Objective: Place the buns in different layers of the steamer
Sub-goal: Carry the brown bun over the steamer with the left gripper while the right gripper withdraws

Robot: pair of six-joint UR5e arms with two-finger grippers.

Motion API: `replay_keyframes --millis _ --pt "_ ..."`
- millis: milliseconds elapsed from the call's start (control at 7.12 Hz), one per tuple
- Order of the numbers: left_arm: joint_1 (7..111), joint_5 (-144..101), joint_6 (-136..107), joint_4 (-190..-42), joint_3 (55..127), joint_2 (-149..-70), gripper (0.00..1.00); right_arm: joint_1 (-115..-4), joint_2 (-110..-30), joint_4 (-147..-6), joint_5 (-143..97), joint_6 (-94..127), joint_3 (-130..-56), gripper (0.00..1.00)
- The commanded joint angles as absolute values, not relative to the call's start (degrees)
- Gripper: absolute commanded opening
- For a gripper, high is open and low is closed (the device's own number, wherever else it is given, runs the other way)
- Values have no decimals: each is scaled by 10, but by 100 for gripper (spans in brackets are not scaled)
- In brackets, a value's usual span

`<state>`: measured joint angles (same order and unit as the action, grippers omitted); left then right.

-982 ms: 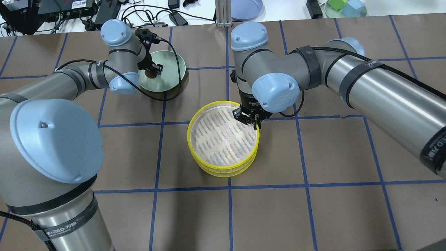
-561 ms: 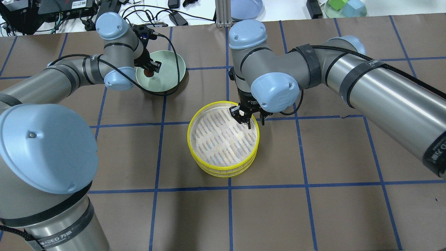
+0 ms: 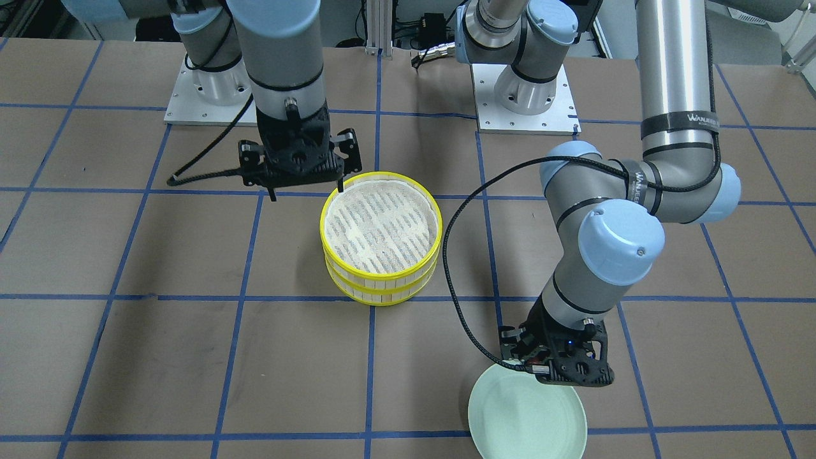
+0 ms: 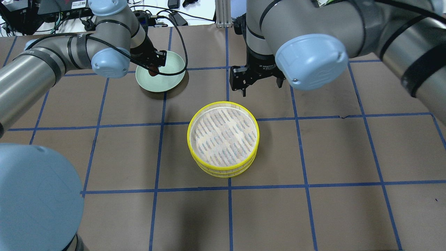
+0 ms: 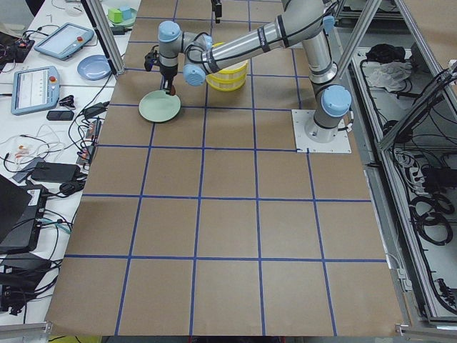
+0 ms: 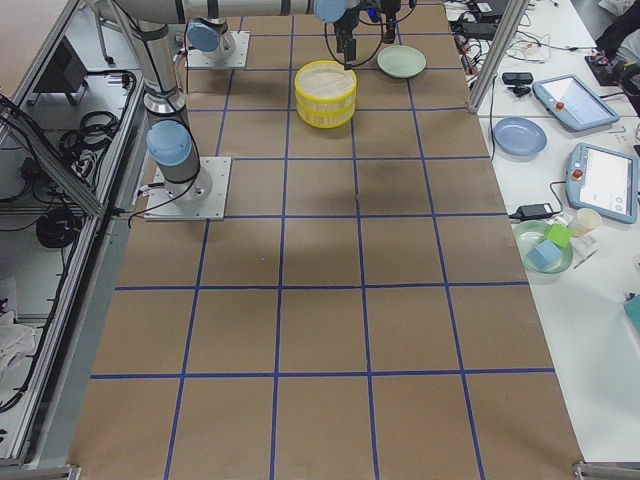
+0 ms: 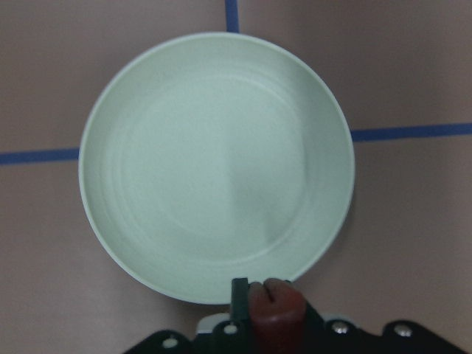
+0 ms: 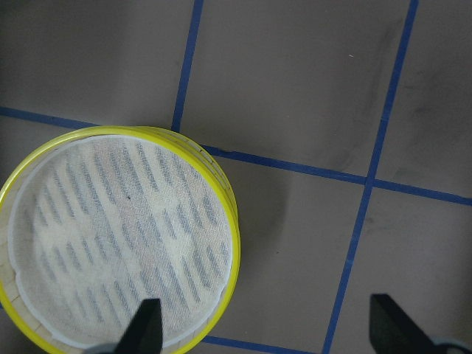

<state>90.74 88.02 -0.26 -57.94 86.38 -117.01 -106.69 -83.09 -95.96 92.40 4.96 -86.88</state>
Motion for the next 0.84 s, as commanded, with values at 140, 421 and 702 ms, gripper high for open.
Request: replay_keyframes --millis 140,421,702 --pt "959 856 -163 -734 865 -1102 0 -1050 -874 -912 969 50 -860 100" --pt "1010 802 -289 -752 873 -1085 0 -1002 -889 -907 956 20 -859 100" --pt "1043 777 -378 -752 900 -1085 0 -971 -895 -911 955 -44 -858 100"
